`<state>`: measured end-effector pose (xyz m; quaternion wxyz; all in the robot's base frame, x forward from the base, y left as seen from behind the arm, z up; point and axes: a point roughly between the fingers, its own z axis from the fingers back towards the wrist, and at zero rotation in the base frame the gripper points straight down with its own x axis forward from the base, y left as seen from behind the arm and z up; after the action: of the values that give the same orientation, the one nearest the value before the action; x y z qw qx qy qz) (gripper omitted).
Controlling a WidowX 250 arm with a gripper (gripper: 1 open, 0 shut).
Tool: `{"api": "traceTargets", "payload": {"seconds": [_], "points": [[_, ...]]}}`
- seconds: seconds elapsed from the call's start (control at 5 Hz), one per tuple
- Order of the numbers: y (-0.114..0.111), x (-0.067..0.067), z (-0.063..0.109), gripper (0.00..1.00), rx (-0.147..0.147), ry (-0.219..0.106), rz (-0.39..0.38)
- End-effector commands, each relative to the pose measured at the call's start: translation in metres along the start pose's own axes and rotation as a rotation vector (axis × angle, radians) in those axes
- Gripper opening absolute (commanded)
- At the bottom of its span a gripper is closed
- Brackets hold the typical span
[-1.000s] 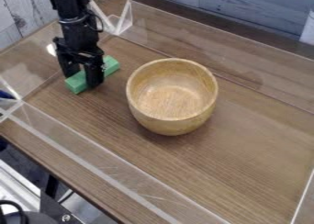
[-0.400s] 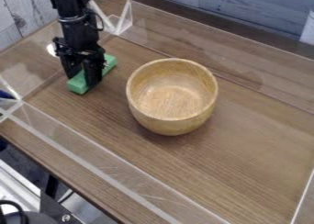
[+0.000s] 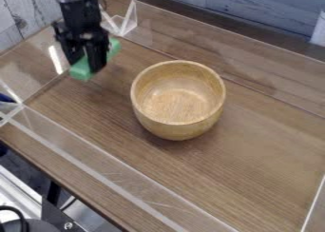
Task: Put the green block in the brown bowl
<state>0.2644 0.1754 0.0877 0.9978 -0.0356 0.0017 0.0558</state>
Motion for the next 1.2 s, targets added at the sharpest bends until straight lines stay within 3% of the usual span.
{"api": "traceTargets", "payload": {"seconds": [0.0, 0.2, 0.4, 0.8, 1.0], "points": [[-0.021, 0.008, 0.052, 0.0, 0.018, -0.101, -0.023], [-0.048, 0.007, 0.066, 0.0, -0.008, -0.108, -0.056], [-0.088, 0.005, 0.066, 0.0, -0.025, -0.099, -0.112], [-0.162, -0.004, 0.049, 0.0, -0.034, -0.071, -0.205], [-0.184, -0.008, 0.036, 0.0, -0.032, -0.057, -0.232]]}}
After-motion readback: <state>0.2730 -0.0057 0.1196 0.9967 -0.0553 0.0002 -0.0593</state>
